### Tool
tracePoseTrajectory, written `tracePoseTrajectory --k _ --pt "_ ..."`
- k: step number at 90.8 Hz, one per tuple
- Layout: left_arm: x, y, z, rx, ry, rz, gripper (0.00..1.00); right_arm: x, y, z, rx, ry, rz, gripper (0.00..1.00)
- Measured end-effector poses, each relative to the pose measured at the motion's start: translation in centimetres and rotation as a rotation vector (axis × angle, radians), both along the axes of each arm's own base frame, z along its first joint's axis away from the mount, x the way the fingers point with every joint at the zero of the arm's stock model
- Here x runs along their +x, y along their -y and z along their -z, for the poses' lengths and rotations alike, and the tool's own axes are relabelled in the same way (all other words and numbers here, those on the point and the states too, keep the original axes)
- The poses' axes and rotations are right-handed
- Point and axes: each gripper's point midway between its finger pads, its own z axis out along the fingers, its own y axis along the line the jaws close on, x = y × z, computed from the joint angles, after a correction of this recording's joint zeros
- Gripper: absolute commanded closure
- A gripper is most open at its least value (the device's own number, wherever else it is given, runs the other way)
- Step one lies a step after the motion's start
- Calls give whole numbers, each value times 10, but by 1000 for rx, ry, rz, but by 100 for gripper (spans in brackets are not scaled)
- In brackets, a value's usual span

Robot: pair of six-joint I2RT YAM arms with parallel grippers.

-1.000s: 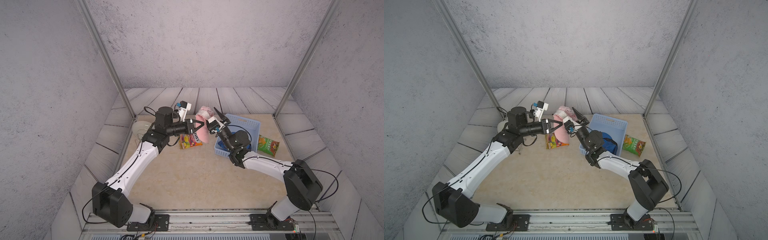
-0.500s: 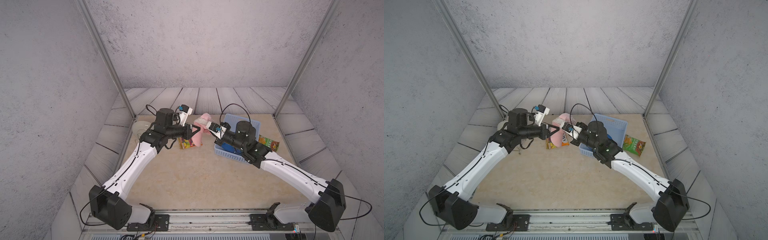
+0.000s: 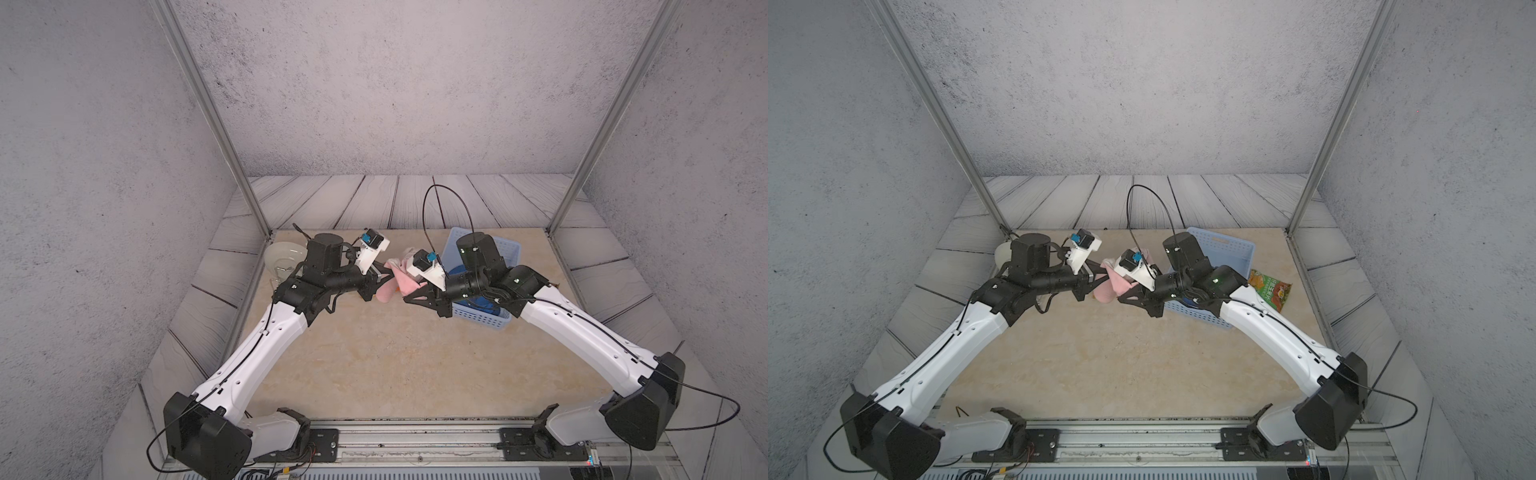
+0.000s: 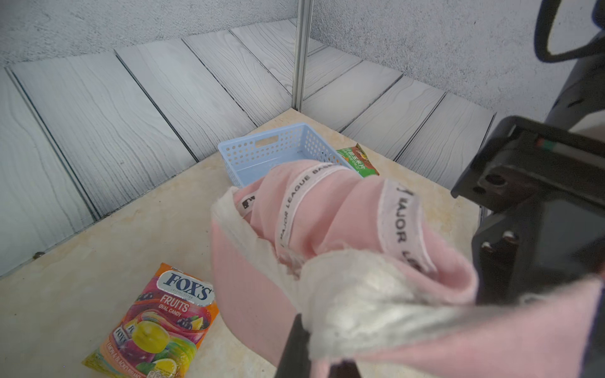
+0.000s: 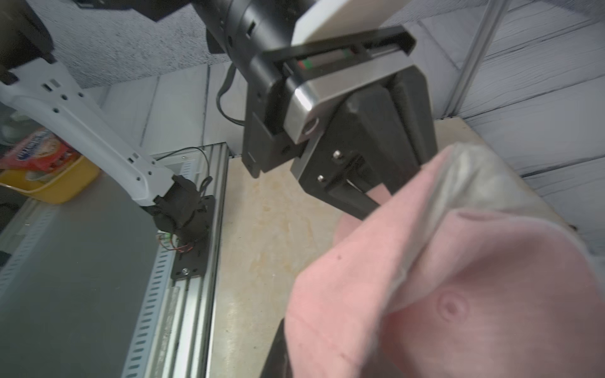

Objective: Turn the baseball cap inside out
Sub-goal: Turn over the baseball cap.

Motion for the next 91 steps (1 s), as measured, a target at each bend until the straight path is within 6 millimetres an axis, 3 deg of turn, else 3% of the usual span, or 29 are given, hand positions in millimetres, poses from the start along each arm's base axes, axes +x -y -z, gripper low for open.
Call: tracePoseTrajectory --k 19,33,39,43,53,60,62,64,69,74,79,91 --pt "-4 2 8 -6 8 27 100 -10 -1 -1 12 -104 -49 98" --pt "-6 4 4 -29 20 39 100 -5 4 -3 37 -111 -16 77" --pt "-7 5 1 -48 15 47 100 -3 8 -9 63 -104 2 74" --pt "-9 6 -1 -63 7 55 100 -3 10 -15 81 -96 10 77" --pt "-13 10 -5 -96 -16 80 100 2 14 -30 125 -84 31 99" --pt "-14 11 -5 -109 -28 83 100 4 15 -36 140 -97 36 100" --pt "-14 11 -5 -110 -30 80 93 4 16 -37 142 -102 38 100" --pt "-13 11 -4 -111 -33 76 80 4 16 -37 144 -110 41 100" --pt "-10 10 -2 -113 -37 52 34 4 16 -40 151 -125 43 100" --pt "-1 5 0 -110 -45 -6 12 5 15 -42 156 -149 54 100" --pt "10 -1 3 -106 -53 -73 0 9 15 -44 160 -173 82 100" --pt "31 -13 6 -106 -61 -200 2 27 14 -46 172 -210 200 100"
